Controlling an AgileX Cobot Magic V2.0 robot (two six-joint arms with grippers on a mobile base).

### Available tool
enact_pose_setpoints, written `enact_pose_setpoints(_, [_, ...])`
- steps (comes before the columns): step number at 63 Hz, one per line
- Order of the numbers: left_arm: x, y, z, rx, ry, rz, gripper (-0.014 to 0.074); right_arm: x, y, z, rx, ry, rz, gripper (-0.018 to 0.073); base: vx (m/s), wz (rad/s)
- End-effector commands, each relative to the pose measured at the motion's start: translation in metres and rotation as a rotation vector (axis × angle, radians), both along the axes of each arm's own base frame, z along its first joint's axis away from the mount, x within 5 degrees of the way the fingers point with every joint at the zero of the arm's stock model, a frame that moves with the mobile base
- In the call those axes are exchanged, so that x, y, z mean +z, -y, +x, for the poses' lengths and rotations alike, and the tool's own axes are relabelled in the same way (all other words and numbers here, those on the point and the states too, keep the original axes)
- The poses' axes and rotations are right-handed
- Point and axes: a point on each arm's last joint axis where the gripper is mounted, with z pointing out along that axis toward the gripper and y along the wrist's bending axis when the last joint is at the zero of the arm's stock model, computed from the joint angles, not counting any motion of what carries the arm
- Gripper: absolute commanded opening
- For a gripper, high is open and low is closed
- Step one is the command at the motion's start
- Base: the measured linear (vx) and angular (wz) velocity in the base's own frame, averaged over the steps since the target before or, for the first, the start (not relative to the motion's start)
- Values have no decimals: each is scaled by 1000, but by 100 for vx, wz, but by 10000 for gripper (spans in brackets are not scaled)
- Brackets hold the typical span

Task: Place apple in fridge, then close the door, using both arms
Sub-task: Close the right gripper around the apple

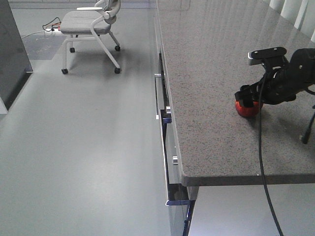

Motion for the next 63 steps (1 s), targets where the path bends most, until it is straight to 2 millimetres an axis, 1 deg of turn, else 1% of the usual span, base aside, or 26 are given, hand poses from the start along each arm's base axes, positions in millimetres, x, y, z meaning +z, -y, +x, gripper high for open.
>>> enact_pose_setpoints(1, [0,1,-1,-10,66,-13,-6,25,2,12,3,136,-11,594,0,0])
enact_pose_setpoints(11, [0,1,-1,-10,66,-13,-6,9,2,29,2,148,-7,594,0,0])
enact_pose_setpoints(19, [0,1,-1,-10,66,-13,-6,2,2,35,2,157,-4,587,0,0])
enact_pose_setpoints(27, [0,1,-1,-10,66,-13,-6,2,2,36,-3,158,1,527,0,0])
enact_pose_setpoints(35, [0,1,-1,-10,66,-13,-6,7,1,34,-15,166,22,434,0,0])
enact_pose_setpoints(38, [0,1,-1,-10,66,-13,-6,11,0,32,-19,167,34,414,0,0])
enact_pose_setpoints(45, [0,1,-1,-10,66,-13,-6,25,-1,25,-28,170,64,403,0,0])
enact_pose_setpoints(51, [0,1,-1,-10,66,-13,-6,43,-4,14,-40,161,117,403,0,0])
enact_pose_setpoints(57, [0,1,-1,-10,66,-13,-6,55,-9,-4,-49,173,185,406,0,0])
enact_pose_setpoints(59, [0,1,-1,-10,66,-13,-6,56,-10,-10,-51,179,203,406,0,0])
enact_pose_setpoints(60, [0,1,-1,-10,66,-13,-6,54,-11,-14,-52,173,219,406,0,0])
enact_pose_setpoints(61, [0,1,-1,-10,66,-13,-6,57,-12,-18,-46,182,227,406,0,0])
enact_pose_setpoints(62, [0,1,-1,-10,66,-13,-6,54,-13,-23,-39,175,237,406,0,0])
enact_pose_setpoints(63, [0,1,-1,-10,66,-13,-6,57,-14,-28,-32,182,245,406,0,0])
